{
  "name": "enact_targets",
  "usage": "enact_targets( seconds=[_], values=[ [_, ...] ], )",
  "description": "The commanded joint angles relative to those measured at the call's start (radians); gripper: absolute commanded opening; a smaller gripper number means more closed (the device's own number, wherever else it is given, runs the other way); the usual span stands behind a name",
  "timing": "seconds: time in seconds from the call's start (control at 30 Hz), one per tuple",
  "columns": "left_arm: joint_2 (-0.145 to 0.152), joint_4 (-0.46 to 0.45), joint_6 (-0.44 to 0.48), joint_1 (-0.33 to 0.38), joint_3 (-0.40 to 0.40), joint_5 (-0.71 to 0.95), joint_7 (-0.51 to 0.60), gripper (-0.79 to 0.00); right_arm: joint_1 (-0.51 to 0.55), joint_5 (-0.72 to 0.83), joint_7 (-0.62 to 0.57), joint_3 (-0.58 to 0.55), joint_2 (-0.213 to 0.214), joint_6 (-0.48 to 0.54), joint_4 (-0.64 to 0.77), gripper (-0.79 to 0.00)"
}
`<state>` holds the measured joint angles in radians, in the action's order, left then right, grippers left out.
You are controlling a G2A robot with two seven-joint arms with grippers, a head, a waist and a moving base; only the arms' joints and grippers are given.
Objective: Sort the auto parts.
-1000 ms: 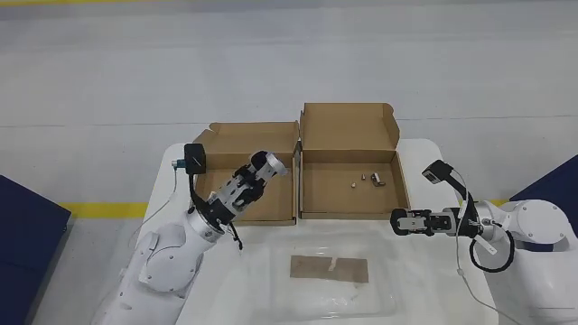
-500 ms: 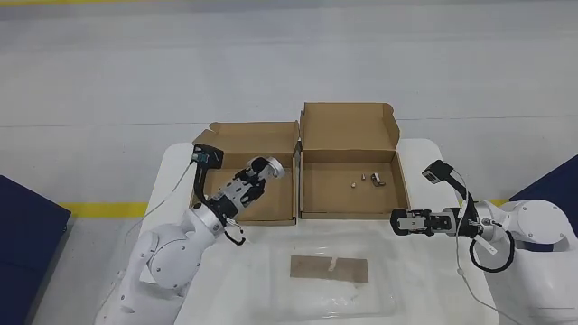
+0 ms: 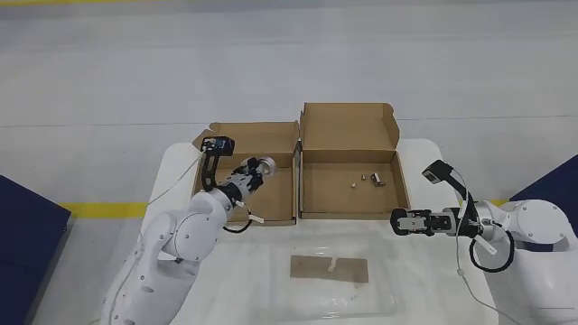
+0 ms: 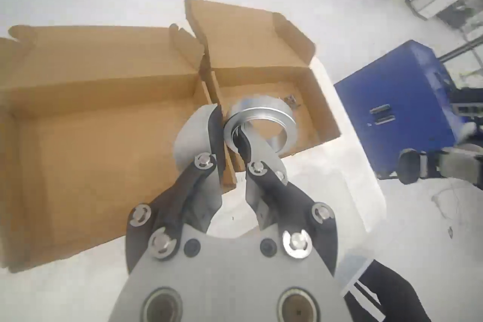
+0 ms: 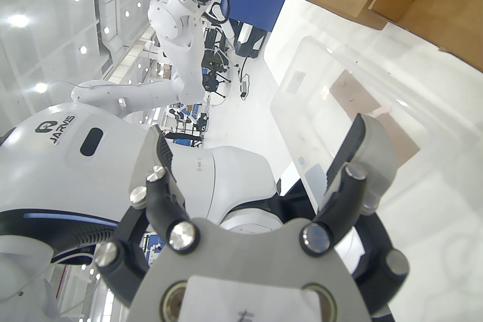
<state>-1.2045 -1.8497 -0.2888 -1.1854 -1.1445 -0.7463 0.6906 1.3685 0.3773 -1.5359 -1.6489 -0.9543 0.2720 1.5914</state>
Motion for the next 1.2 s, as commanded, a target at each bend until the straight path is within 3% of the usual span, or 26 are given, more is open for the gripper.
enact_targets(
  seconds=[0.0, 0.07, 0.33, 0.47, 0.57, 0.73, 0.9, 1.17],
  values=[
    [-0.01, 0.029, -0.087, 0.046, 0.023, 0.032, 0.036, -0.785, 0.0, 0.0, 0.0, 0.0, 0.0, 0.0, 0.0, 0.0],
    [-0.019, 0.049, -0.11, 0.07, 0.029, 0.101, 0.032, -0.785, 0.0, 0.0, 0.0, 0.0, 0.0, 0.0, 0.0, 0.0],
    [-0.02, 0.055, -0.116, 0.073, 0.03, 0.093, 0.029, -0.785, 0.0, 0.0, 0.0, 0.0, 0.0, 0.0, 0.0, 0.0],
    [-0.022, 0.073, -0.069, 0.081, 0.009, 0.207, 0.084, -0.785, 0.0, 0.0, 0.0, 0.0, 0.0, 0.0, 0.0, 0.0],
    [-0.026, 0.127, -0.155, 0.135, 0.027, 0.199, 0.157, -0.785, 0.0, 0.0, 0.0, 0.0, 0.0, 0.0, 0.0, 0.0],
    [-0.046, 0.309, -0.356, 0.279, 0.097, 0.181, 0.289, -0.785, 0.0, 0.0, 0.0, 0.0, 0.0, 0.0, 0.0, 0.0],
    [-0.073, 0.505, -0.428, 0.377, 0.139, 0.244, 0.296, -0.785, 0.0, 0.0, 0.0, 0.0, 0.0, 0.0, 0.0, 0.0],
    [-0.074, 0.517, -0.43, 0.381, 0.14, 0.253, 0.296, -0.785, 0.0, 0.0, 0.0, 0.0, 0.0, 0.0, 0.0, 0.0]
  ],
)
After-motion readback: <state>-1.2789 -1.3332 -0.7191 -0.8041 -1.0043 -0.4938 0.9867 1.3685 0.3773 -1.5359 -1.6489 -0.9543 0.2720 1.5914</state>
